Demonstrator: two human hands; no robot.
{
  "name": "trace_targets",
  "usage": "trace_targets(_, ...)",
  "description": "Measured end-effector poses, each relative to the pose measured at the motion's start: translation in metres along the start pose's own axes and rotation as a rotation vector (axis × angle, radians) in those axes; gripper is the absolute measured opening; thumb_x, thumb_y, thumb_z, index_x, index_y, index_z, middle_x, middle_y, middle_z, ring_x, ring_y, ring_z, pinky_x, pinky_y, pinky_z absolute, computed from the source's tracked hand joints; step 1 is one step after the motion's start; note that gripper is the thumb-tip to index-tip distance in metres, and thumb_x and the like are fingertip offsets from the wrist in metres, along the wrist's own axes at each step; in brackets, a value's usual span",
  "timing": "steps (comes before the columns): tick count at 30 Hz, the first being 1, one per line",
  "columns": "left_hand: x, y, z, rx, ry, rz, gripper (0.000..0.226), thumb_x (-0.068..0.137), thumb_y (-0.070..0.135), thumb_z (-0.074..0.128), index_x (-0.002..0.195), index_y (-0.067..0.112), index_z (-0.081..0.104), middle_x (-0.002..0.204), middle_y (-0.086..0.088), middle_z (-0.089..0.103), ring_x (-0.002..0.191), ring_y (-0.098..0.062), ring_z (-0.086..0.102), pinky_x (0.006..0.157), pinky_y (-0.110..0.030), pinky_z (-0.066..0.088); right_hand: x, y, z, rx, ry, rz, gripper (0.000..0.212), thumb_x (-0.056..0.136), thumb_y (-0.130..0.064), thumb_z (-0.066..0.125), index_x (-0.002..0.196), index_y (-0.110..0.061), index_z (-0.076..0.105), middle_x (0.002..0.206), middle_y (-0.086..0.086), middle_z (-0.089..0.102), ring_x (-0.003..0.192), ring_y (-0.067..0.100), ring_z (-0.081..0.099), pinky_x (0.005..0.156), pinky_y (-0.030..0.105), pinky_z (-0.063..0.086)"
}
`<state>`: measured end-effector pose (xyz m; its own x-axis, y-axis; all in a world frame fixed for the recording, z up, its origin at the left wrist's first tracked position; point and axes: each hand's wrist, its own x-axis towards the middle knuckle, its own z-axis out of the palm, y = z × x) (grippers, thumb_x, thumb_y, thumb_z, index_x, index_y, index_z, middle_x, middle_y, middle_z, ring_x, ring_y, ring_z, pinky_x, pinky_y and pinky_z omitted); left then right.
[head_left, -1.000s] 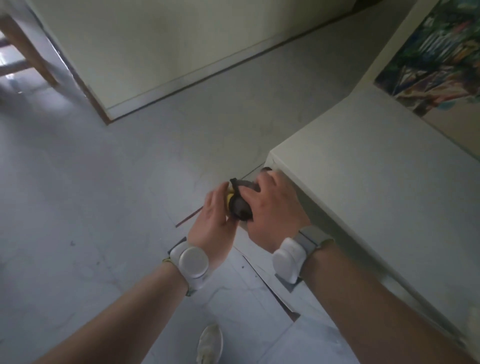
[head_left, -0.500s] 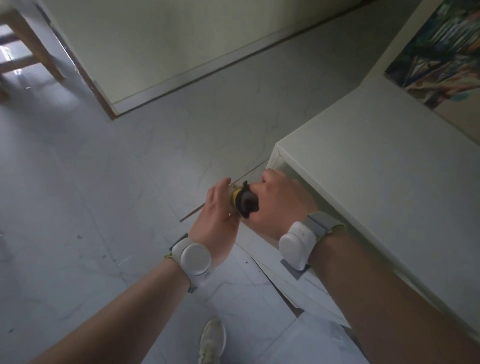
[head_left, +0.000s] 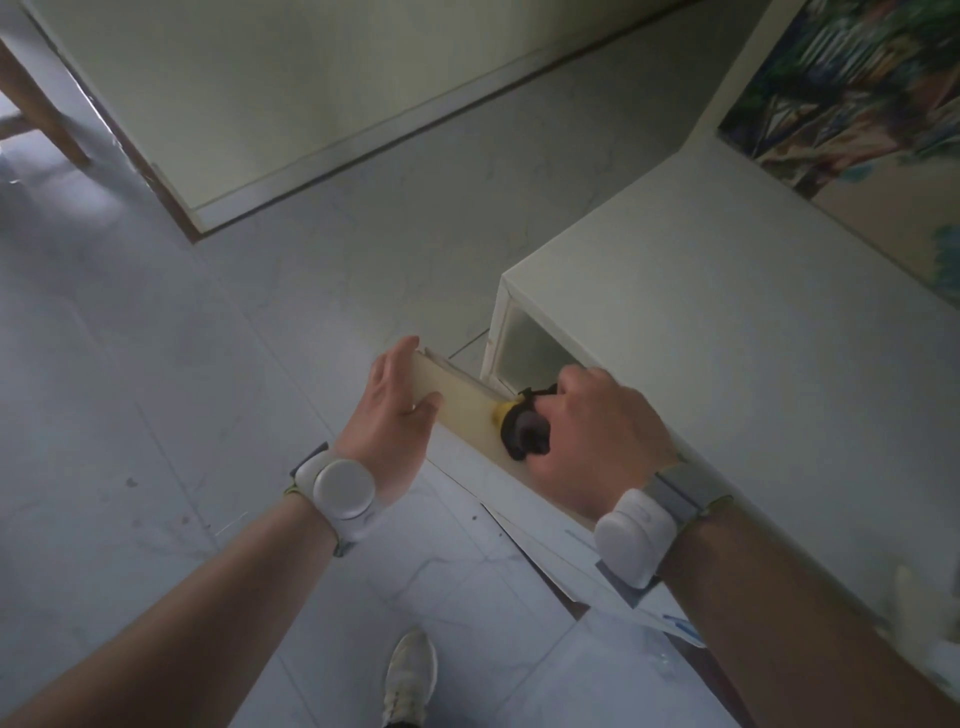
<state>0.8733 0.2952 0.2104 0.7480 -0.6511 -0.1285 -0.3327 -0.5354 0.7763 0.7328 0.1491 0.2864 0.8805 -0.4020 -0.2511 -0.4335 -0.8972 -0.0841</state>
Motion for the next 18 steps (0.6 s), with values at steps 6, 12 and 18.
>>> trace_targets(6,0.005,-0.004,0.003,0.013,0.03,0.002,0.057,0.093,0.019,0.049,0.145,0.026,0.026,0.145,-0.004,0.035,0.129,-0.026,0.041,0.104,-0.032,0.033,-0.033,0.025,0.009,0.005,0.021,0.063,0.022,0.077,-0.042,0.057,0.087,-0.023,0.063,0.085,-0.001,0.044,0.078,0.017,0.042,0.068,0.033,0.048)
trace_targets(12,0.008,-0.007,0.012,0.051,0.089,0.024,0.055,0.093,0.017,0.05,0.144,0.026,0.031,0.145,-0.008,0.037,0.114,-0.012,0.041,0.086,-0.003,0.033,-0.081,0.064,0.015,0.012,0.015,0.086,0.026,0.075,-0.04,0.054,0.092,-0.023,0.064,0.083,-0.002,0.043,0.074,0.017,0.043,0.067,0.035,0.05)
trace_targets(18,0.013,-0.012,0.01,0.073,0.116,0.024,0.059,0.086,0.014,0.052,0.143,0.008,0.037,0.14,-0.027,0.042,0.129,-0.041,0.039,0.106,-0.041,0.028,-0.125,0.1,0.023,0.027,0.031,0.128,0.023,0.071,-0.038,0.053,0.085,-0.023,0.064,0.077,-0.005,0.043,0.061,0.018,0.04,0.053,0.027,0.033)
